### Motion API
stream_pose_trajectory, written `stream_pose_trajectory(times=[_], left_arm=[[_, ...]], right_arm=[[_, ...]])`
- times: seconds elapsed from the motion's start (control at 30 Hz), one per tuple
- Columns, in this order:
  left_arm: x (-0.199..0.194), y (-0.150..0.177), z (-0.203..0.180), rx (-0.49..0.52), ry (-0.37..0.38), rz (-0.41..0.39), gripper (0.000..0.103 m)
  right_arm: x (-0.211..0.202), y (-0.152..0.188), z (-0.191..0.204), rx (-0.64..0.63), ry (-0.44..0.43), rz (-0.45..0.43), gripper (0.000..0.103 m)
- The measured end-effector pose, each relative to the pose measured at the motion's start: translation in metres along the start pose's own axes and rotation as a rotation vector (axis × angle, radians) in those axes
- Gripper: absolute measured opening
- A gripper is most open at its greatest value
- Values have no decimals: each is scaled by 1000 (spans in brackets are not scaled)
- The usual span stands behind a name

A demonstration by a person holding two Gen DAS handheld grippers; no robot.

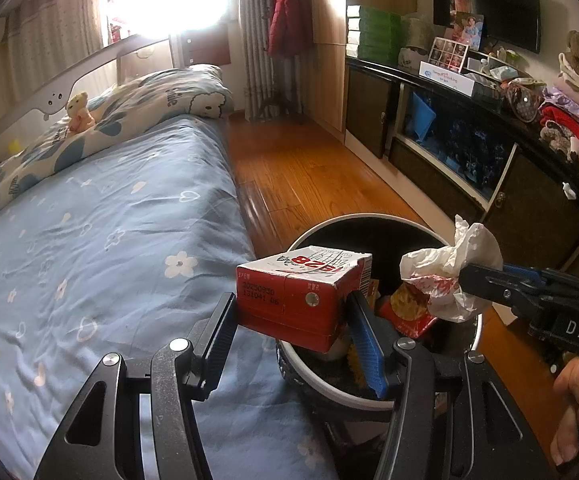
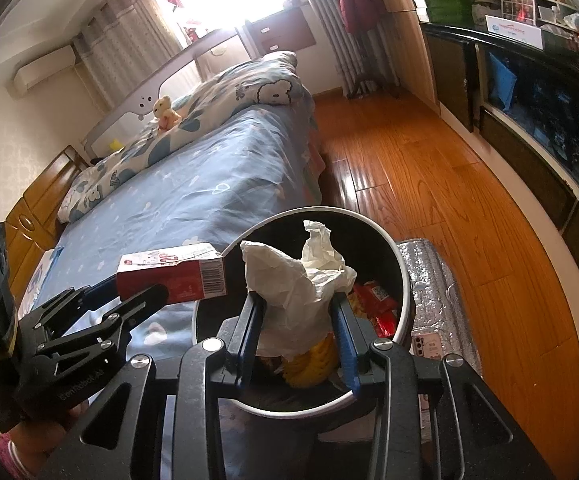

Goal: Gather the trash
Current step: 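Lower the white carton and tissue into the bin opening with both tools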

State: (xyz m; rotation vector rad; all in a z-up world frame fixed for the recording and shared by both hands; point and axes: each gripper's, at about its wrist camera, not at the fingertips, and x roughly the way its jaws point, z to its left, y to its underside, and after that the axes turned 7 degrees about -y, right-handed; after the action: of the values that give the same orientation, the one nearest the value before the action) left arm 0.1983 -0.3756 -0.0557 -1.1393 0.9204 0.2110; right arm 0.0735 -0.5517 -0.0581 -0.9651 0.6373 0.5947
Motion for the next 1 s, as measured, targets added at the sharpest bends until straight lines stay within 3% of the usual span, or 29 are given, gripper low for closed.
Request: stream_pose_trajectory(times=[1.0], left_arm=[[9, -3, -8, 12, -3, 15, 54]], right_arm=[[4, -2, -8, 2, 0, 21, 36]])
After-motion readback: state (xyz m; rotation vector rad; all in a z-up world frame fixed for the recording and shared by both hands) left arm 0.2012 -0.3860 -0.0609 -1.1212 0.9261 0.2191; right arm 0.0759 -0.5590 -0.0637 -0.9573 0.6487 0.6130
